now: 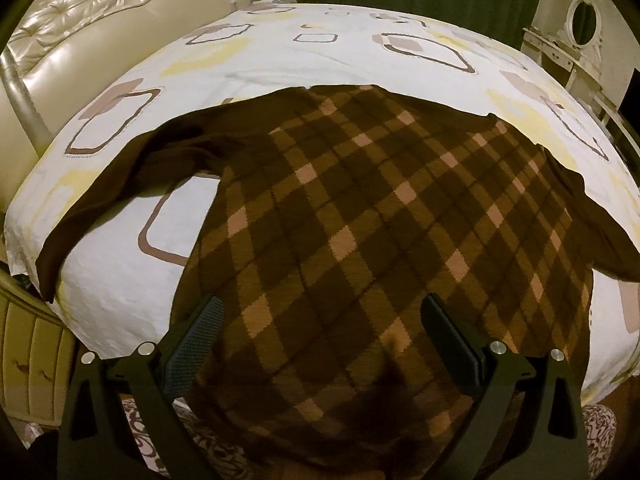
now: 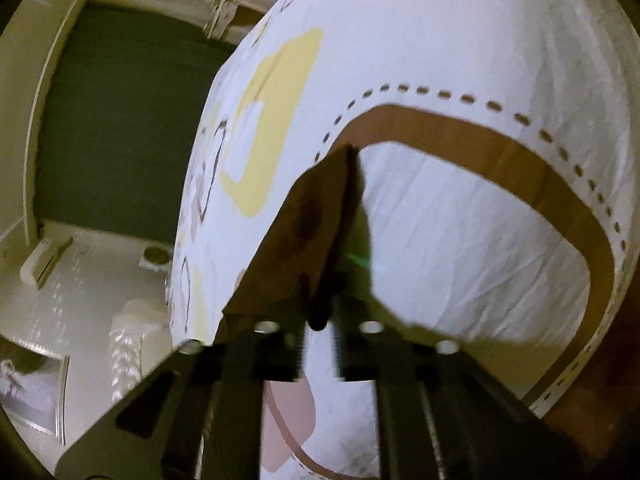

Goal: Fold small clothes
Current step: 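Grasp the sweater sleeve cuff with the right gripper, then carry the sleeve across the sweater body with the right gripper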

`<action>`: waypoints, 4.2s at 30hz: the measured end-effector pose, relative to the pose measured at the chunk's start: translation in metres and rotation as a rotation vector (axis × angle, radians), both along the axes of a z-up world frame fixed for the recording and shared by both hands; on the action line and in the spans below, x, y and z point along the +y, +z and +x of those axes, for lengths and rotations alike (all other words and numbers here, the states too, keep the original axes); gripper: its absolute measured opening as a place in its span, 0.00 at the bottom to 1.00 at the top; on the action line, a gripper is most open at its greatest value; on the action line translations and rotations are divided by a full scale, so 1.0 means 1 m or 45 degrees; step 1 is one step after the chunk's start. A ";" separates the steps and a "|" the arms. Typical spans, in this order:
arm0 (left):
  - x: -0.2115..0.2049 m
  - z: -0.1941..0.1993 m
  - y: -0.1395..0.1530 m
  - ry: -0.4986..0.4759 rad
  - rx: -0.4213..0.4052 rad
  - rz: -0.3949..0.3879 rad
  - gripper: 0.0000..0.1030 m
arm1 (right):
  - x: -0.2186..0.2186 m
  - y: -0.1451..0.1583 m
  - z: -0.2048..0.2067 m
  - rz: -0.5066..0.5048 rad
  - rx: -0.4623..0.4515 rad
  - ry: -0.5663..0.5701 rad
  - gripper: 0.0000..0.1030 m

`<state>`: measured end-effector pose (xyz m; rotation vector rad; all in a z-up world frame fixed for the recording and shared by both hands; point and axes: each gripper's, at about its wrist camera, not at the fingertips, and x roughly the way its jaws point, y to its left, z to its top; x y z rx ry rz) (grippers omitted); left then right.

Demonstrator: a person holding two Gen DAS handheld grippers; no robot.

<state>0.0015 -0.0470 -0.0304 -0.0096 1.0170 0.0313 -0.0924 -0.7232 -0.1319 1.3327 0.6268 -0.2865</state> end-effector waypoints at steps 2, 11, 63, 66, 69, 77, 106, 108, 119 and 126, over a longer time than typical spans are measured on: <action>0.000 0.000 0.002 -0.005 0.001 0.002 0.96 | -0.005 0.004 -0.004 -0.031 0.000 0.005 0.05; 0.005 0.004 0.004 0.002 -0.009 0.010 0.96 | -0.042 0.012 -0.051 -0.145 0.121 -0.067 0.04; 0.160 -0.007 0.004 0.076 -0.122 -0.166 0.96 | 0.646 0.096 0.245 -0.440 -0.165 1.440 0.04; 0.162 -0.005 0.001 0.080 -0.117 -0.181 0.96 | 0.660 0.080 0.248 -0.471 -0.122 1.469 0.04; 0.164 -0.004 -0.002 0.088 -0.109 -0.197 0.96 | 0.668 0.064 0.250 -0.477 -0.077 1.487 0.05; 0.166 -0.004 -0.009 0.102 -0.087 -0.218 0.96 | 0.679 0.050 0.248 -0.512 -0.053 1.493 0.05; 0.173 -0.002 -0.023 0.131 -0.043 -0.254 0.96 | 0.671 0.041 0.273 -0.188 -0.152 1.474 0.47; 0.173 -0.002 -0.024 0.130 -0.039 -0.257 0.96 | 0.666 0.035 0.277 -0.156 -0.151 1.467 0.46; 0.172 -0.002 -0.022 0.127 -0.049 -0.250 0.96 | 0.456 0.092 0.204 -0.474 -0.224 1.044 0.47; 0.166 0.002 -0.023 0.128 -0.034 -0.220 0.96 | 0.320 0.045 0.155 -0.402 0.029 0.665 0.47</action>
